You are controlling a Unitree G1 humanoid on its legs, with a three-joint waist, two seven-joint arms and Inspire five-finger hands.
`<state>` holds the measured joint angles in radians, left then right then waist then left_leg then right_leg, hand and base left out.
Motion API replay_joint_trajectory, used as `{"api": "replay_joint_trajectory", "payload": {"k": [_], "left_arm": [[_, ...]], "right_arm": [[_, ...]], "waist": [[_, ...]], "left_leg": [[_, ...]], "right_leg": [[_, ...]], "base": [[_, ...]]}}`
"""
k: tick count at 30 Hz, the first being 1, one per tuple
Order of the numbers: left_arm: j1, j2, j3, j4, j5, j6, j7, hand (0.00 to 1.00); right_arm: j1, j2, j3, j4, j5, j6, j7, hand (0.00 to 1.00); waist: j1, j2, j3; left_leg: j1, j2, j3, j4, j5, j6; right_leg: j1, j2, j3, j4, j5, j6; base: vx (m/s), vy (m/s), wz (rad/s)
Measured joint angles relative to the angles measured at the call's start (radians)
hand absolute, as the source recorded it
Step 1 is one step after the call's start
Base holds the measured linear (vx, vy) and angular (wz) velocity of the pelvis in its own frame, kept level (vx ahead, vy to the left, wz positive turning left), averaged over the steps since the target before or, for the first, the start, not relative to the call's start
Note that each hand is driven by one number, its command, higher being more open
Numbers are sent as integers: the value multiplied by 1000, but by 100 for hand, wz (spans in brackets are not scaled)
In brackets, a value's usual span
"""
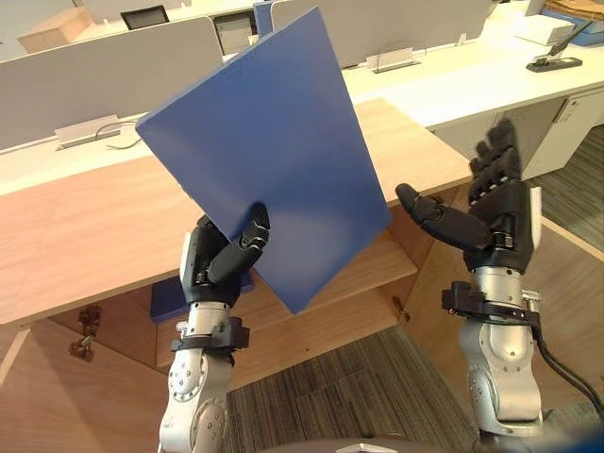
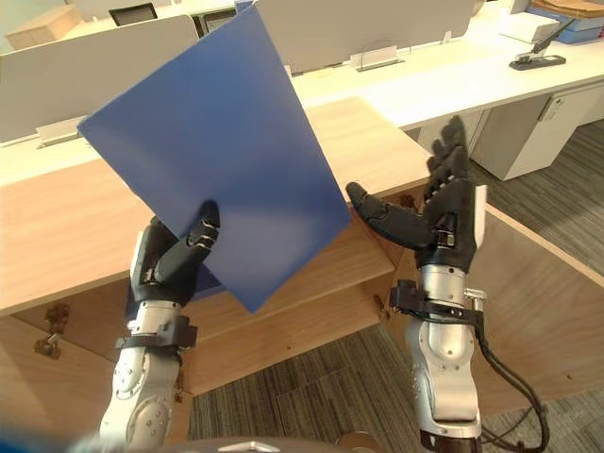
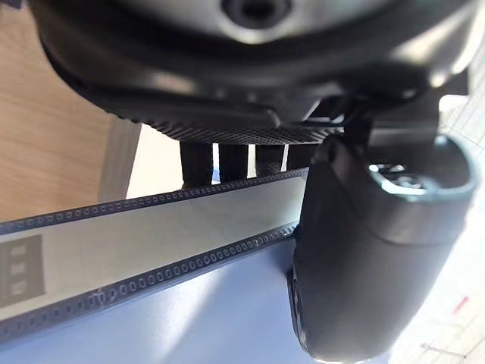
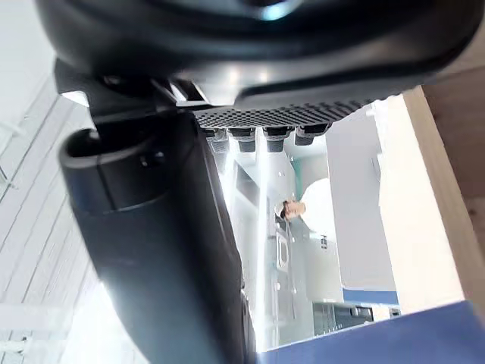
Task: Walk over to the cabinet, pick up the folder, carry it to the office cabinet, place the folder inside the office cabinet, then close the office cabinet door
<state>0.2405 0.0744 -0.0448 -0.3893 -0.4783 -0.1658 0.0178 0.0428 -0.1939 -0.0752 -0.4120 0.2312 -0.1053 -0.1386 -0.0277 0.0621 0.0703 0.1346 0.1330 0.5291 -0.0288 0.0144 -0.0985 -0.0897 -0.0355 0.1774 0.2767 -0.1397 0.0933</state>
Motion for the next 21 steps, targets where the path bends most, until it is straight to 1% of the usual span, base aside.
{"api": "replay_joint_trajectory", "payload": {"k": [3,4,6,9,12,18,21], "left_arm": [[-1,19,10,3,-2,0,-9,0],[-2,26,9,3,-2,0,-11,0],[-15,57,7,16,-2,0,-35,0],[-29,87,-10,31,-22,0,-52,0],[-31,90,-27,31,-40,0,-63,0],[-36,162,-77,31,-42,0,-74,0],[-47,181,-96,33,-54,-1,-72,0]], "right_arm": [[-65,-79,13,91,152,1,49,100],[-81,-94,19,105,172,1,54,100],[-156,-161,46,160,250,3,91,100],[-210,-228,86,174,314,4,126,100],[-235,-265,120,181,344,5,153,100],[-278,-373,221,210,403,10,209,100],[-311,-414,256,215,422,10,226,100]], "waist": [[1,0,0],[1,0,0],[3,0,0],[8,0,0],[8,0,0],[10,2,-1],[17,2,-1]], "left_leg": [[-4,-1,-2,0,4,7],[-6,-1,-2,0,5,8],[-10,-2,-3,0,8,12],[-11,-2,-4,-1,10,15],[-14,-3,-5,-3,13,17],[-12,-14,-16,-34,36,26],[-13,-17,-18,-50,50,29]], "right_leg": [[4,-1,0,-18,16,-1],[3,-1,1,-21,19,-1],[3,-1,2,-28,29,-2],[3,-1,4,-33,38,-1],[7,-2,5,-48,49,-2],[7,-8,-4,-55,60,-2],[7,-9,-6,-68,71,-2]], "base": [[-43,9,0],[-48,2,0],[-38,-1,0],[-34,0,-1],[0,0,0],[-28,11,6],[-23,11,2]]}}
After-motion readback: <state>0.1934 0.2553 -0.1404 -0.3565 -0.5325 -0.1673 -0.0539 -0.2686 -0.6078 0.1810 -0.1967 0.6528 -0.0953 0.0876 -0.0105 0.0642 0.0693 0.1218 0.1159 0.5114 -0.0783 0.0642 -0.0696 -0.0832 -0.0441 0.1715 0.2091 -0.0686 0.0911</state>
